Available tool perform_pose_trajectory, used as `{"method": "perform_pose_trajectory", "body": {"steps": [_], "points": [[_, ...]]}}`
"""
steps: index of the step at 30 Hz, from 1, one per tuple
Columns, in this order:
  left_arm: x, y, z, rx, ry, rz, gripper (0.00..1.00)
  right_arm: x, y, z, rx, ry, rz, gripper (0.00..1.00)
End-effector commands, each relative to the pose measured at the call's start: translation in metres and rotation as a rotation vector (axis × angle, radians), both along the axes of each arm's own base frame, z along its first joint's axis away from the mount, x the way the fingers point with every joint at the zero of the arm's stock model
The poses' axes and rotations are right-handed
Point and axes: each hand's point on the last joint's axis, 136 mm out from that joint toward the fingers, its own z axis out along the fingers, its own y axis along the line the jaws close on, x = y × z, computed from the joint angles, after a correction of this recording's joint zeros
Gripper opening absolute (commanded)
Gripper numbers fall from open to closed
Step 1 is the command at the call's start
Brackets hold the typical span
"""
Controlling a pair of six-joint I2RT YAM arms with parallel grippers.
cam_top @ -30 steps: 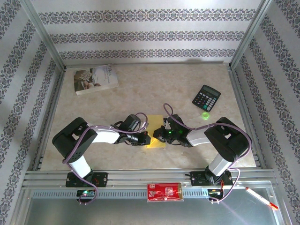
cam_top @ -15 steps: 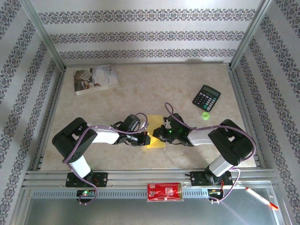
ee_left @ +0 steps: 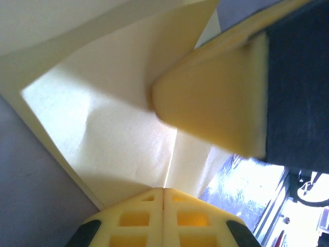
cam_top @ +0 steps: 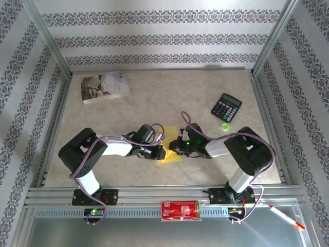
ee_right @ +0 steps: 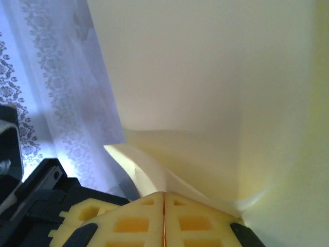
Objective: Fold a paper plane with a square sheet of paper (pick it up from the middle)
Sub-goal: Fold the triangle a second time at the center of the table.
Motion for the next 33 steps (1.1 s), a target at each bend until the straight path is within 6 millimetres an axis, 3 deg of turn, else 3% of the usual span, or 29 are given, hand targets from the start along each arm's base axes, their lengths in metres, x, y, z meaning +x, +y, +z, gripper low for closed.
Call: {"method": "perform_pose_trajectory", "body": {"steps": [1,12,20,25,33], "points": [[-0.04,0.063,-0.068,0.319,0.147,0.002,0.0,0.01,-0.02,-0.014,-0.055,0.001,-0.05,0.08],[-0.039,0.065,-0.07,0.336,0.145,-0.001,0.0,0.034,-0.06,-0.022,-0.092,-0.001,-0.132,0.06],[-0.033,0.06,-0.065,0.317,0.133,0.013,0.0,0.048,-0.068,0.01,-0.051,-0.066,-0.145,0.06],[-0.03,0.057,-0.062,0.307,0.129,0.017,0.0,0.028,-0.059,0.026,-0.049,-0.098,-0.119,0.06],[-0.027,0.053,-0.058,0.294,0.126,0.019,0.0,-0.002,-0.016,0.02,-0.09,-0.104,-0.006,0.06]]}}
